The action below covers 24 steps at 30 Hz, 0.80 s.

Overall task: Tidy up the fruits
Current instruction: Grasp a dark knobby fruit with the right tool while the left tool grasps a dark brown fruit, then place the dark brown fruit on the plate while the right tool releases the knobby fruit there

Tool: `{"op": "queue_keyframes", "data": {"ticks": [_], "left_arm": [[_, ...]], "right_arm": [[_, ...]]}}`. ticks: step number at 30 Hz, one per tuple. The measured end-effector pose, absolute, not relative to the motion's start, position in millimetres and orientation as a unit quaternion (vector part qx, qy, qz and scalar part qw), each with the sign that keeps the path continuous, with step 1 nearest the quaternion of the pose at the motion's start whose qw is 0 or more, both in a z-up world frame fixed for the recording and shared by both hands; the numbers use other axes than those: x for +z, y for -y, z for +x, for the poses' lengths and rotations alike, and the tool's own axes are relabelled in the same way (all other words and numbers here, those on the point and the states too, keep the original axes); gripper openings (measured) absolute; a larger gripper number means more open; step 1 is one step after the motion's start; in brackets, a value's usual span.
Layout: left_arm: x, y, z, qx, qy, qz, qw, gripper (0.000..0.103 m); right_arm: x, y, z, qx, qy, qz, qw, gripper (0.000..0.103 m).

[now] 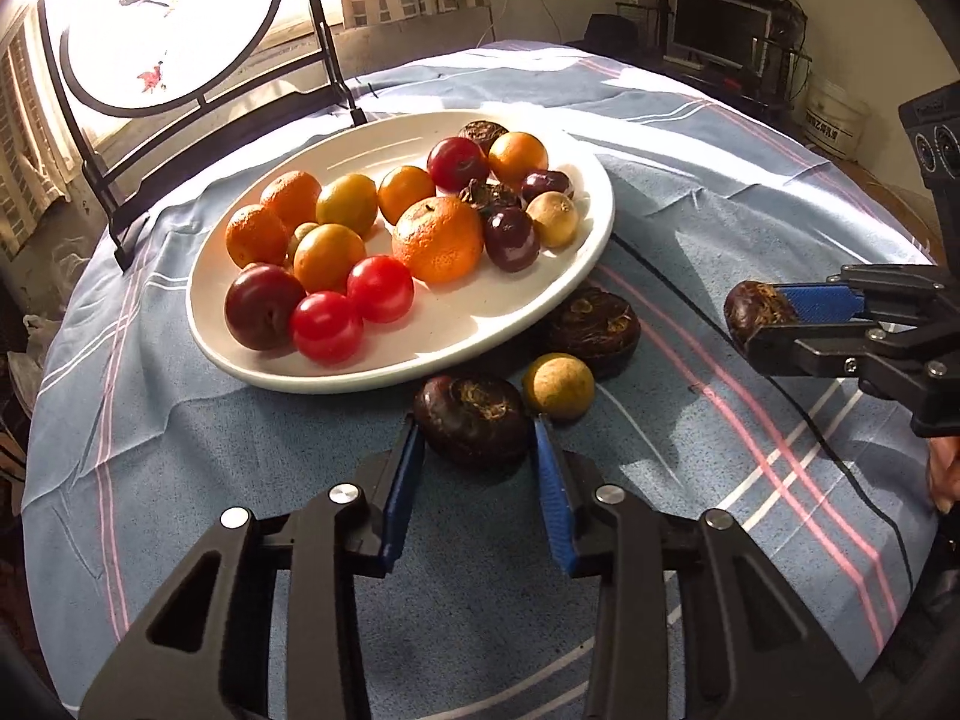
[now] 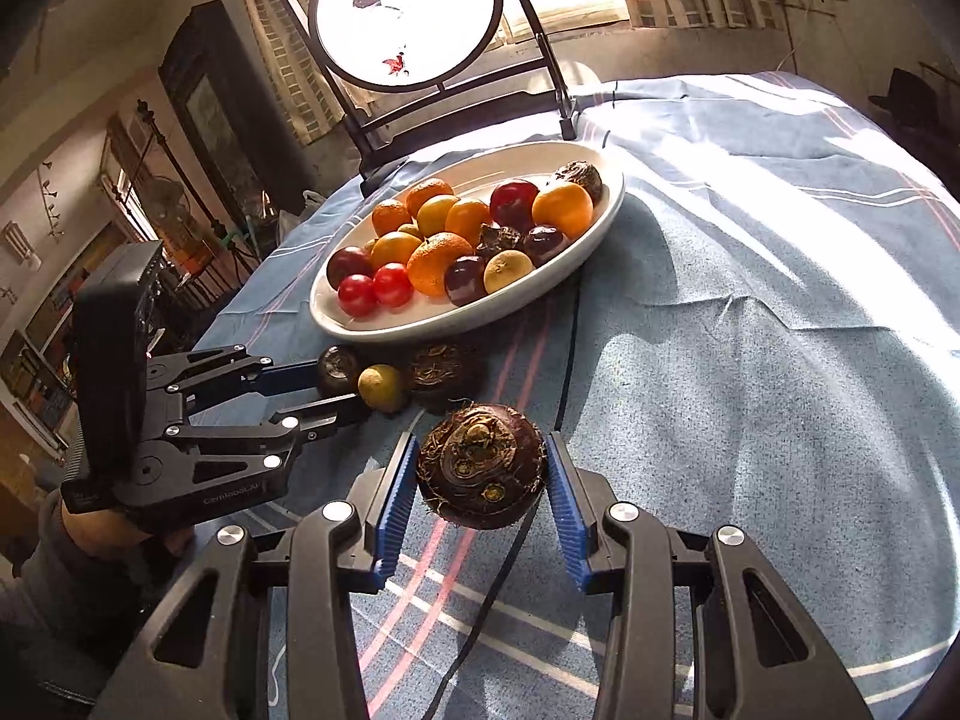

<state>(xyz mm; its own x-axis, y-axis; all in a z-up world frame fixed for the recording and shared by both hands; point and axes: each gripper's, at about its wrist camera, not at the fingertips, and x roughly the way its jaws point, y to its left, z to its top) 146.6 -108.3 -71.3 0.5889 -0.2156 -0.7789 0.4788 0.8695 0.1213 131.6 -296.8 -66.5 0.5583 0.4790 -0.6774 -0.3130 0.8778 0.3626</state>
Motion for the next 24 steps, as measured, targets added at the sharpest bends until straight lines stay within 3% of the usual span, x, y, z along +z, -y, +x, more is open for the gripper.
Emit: {"op": "queue_keyframes", "data": {"ticks": [17,24], "left_arm": [[-39.3,56.1,89.7,-0.223,-0.361,0.063,0.903,0.035],[-9.1,52.5,122.0,-0.234,-0.345,0.038,0.908,0.035]], "right_arm": [[-60.4,299.1,125.0,0.216,-0.397,0.102,0.886,0.043],[-9.4,280.8,152.5,0.232,-0.369,0.084,0.896,0.043]]}}
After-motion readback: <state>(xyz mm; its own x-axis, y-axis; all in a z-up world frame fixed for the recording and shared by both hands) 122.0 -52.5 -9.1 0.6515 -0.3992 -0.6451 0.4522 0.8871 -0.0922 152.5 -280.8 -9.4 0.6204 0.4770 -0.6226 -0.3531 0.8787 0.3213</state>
